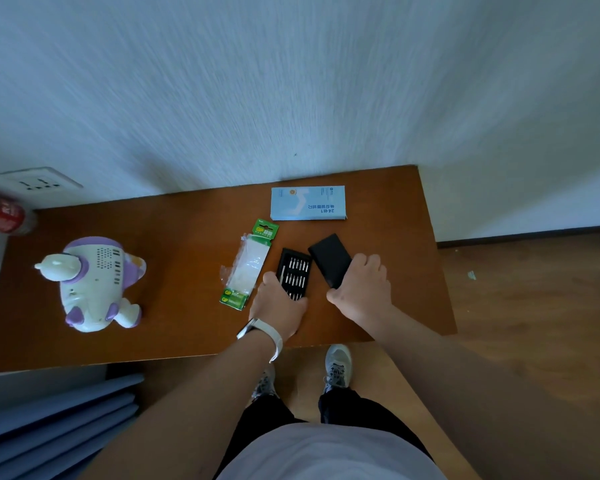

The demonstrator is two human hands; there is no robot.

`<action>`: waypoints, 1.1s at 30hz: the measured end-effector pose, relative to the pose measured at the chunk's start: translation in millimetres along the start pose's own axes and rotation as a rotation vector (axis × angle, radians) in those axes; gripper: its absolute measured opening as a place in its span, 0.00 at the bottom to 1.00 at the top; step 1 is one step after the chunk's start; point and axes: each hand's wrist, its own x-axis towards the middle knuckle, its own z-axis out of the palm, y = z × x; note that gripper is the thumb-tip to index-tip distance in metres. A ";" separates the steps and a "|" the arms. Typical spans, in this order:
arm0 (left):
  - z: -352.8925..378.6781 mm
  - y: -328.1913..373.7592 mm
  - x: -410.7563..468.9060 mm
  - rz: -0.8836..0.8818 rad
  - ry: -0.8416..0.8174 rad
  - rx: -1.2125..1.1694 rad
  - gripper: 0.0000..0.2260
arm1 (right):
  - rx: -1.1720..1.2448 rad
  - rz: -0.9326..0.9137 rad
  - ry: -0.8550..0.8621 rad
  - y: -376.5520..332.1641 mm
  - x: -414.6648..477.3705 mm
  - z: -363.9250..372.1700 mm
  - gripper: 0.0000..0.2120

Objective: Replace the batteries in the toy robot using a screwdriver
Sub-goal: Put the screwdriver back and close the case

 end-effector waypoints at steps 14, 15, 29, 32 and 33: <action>-10.3 -7.8 -4.5 -0.031 -0.051 -0.320 0.19 | 0.164 -0.038 -0.100 -0.9 -2.0 -10.7 0.23; -11.3 -8.2 -4.7 -0.025 -0.053 -0.334 0.17 | 0.201 -0.054 -0.109 -0.2 -3.0 -12.6 0.19; -69.9 5.8 -22.3 0.006 -0.151 -0.937 0.10 | 0.857 -0.107 -0.149 -5.4 -50.3 -69.4 0.06; -89.7 16.9 -30.4 0.005 -0.197 -1.114 0.09 | 0.981 -0.109 -0.236 -14.7 -64.2 -79.2 0.05; -95.4 20.7 -33.1 0.004 -0.211 -1.163 0.08 | 1.010 -0.107 -0.257 -18.1 -67.8 -81.2 0.05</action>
